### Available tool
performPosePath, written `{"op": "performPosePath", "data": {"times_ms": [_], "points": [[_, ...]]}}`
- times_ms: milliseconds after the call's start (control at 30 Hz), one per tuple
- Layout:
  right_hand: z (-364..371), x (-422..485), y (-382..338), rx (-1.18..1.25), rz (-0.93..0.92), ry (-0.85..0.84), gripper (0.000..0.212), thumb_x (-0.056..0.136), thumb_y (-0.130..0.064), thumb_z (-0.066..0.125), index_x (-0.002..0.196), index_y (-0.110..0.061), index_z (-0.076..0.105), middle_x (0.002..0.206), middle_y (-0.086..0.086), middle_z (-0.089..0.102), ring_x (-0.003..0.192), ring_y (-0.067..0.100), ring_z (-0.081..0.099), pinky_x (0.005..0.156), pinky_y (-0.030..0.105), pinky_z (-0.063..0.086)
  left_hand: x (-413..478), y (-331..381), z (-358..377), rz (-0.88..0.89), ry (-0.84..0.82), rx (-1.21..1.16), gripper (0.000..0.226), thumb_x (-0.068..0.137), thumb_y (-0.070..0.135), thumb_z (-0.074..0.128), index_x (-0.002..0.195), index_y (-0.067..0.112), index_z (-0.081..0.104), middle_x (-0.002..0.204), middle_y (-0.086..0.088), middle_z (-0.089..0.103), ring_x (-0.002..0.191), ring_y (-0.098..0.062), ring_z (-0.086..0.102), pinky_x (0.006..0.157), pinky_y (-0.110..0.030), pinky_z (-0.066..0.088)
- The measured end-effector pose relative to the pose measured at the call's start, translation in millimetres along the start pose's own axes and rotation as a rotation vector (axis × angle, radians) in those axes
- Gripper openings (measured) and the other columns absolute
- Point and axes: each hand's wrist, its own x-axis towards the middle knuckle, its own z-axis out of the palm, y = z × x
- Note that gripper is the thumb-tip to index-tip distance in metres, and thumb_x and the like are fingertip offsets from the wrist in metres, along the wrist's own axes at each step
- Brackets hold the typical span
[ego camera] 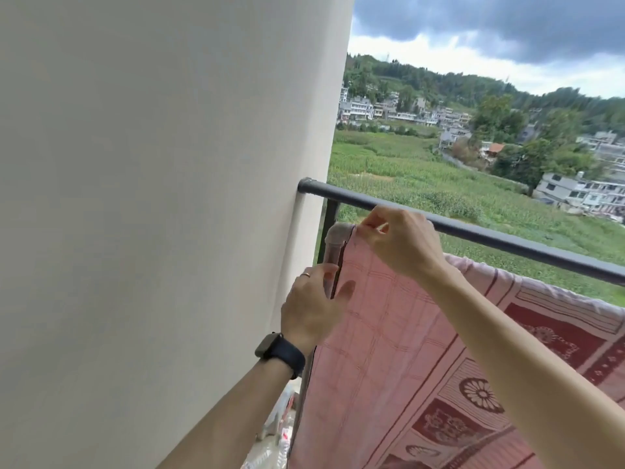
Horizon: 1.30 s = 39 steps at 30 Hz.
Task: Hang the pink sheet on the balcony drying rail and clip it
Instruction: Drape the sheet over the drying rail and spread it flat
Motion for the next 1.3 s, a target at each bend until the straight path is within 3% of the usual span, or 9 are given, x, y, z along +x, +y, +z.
{"op": "performPosePath", "data": {"times_ms": [100,300,433,533,600,767,967,1100,1300], "points": [[2.3,6.0,-3.1,0.103,0.041,0.070,0.007,0.093,-0.028,0.063,0.087,-0.030,0.066,0.082,-0.006,0.071,0.070,0.016,0.066,0.064,0.038,0.058,0.5,1.8,2.5,-0.068,-0.101,-0.057,0.023,0.091,0.053,0.056,0.096,0.033,0.066,0.094,0.014,0.064,0.092,-0.009,0.062,0.077,-0.029,0.049],[13.9,28.1,-30.0,0.142,-0.055,0.193,0.015,0.095,-0.021,0.060,0.103,-0.018,0.072,0.093,0.000,0.074,0.074,0.017,0.066,0.068,0.035,0.057,20.9,-1.4,-48.9,-0.079,0.074,-0.469,0.009,0.092,0.033,0.065,0.091,0.024,0.069,0.078,0.006,0.073,0.073,-0.009,0.067,0.068,-0.028,0.055],[21.2,29.2,-27.7,0.028,-0.057,-0.112,0.027,0.092,-0.046,0.054,0.100,-0.028,0.073,0.095,-0.002,0.074,0.066,0.018,0.064,0.067,0.041,0.059,3.0,-42.9,-37.6,-0.245,-0.013,-0.376,0.012,0.093,0.034,0.064,0.090,0.024,0.068,0.080,0.003,0.073,0.071,-0.014,0.069,0.065,-0.030,0.050],[17.4,20.3,-14.9,-0.091,-0.067,-0.080,0.055,0.086,-0.070,0.041,0.107,-0.029,0.071,0.096,-0.007,0.075,0.067,0.017,0.066,0.065,0.039,0.059,-6.0,-61.9,-22.0,-0.303,-0.132,-0.400,0.014,0.097,0.027,0.060,0.096,0.014,0.066,0.084,-0.002,0.075,0.071,-0.019,0.072,0.064,-0.022,0.045],[15.4,14.5,-10.7,-0.211,-0.063,-0.057,0.070,0.084,-0.077,0.032,0.091,-0.020,0.071,0.076,-0.002,0.072,0.056,0.021,0.062,0.059,0.038,0.057,-0.9,-56.2,-19.4,-0.318,-0.180,-0.429,0.021,0.098,0.030,0.058,0.099,0.010,0.066,0.089,-0.007,0.075,0.073,-0.021,0.071,0.059,-0.015,0.045],[28.6,6.6,-11.8,-0.202,-0.078,0.041,0.047,0.100,-0.050,0.039,0.076,-0.017,0.061,0.063,-0.001,0.058,0.055,0.022,0.056,0.051,0.031,0.044,7.0,-40.3,-9.3,-0.191,-0.223,-0.342,0.037,0.091,0.056,0.058,0.084,0.022,0.068,0.077,0.006,0.070,0.067,-0.010,0.063,0.062,-0.014,0.043],[67.5,-19.8,13.5,-0.172,-0.383,0.502,0.025,0.100,-0.026,0.055,0.112,-0.015,0.074,0.116,0.002,0.073,0.099,0.027,0.068,0.083,0.042,0.054,-16.0,-73.0,-7.8,-0.130,-0.047,-0.217,0.029,0.092,0.047,0.063,0.076,0.023,0.063,0.073,0.007,0.067,0.062,-0.001,0.056,0.059,-0.011,0.042],[68.6,-25.8,23.4,-0.111,-0.606,0.430,0.020,0.098,-0.022,0.059,0.099,-0.014,0.077,0.128,0.005,0.067,0.122,0.029,0.060,0.101,0.047,0.047,-14.2,-89.7,-15.2,-0.144,-0.085,-0.107,0.028,0.091,0.052,0.060,0.078,0.027,0.068,0.077,0.009,0.070,0.071,0.001,0.062,0.067,-0.017,0.044],[23.7,-1.7,7.0,-0.278,-0.119,0.170,0.057,0.095,-0.064,0.033,0.116,-0.021,0.063,0.106,0.003,0.070,0.094,0.025,0.064,0.081,0.041,0.050,34.6,-32.9,-39.1,-0.214,-0.110,-0.506,0.047,0.084,0.056,0.054,0.117,0.023,0.058,0.119,0.007,0.062,0.107,-0.008,0.059,0.086,-0.030,0.045]]}}
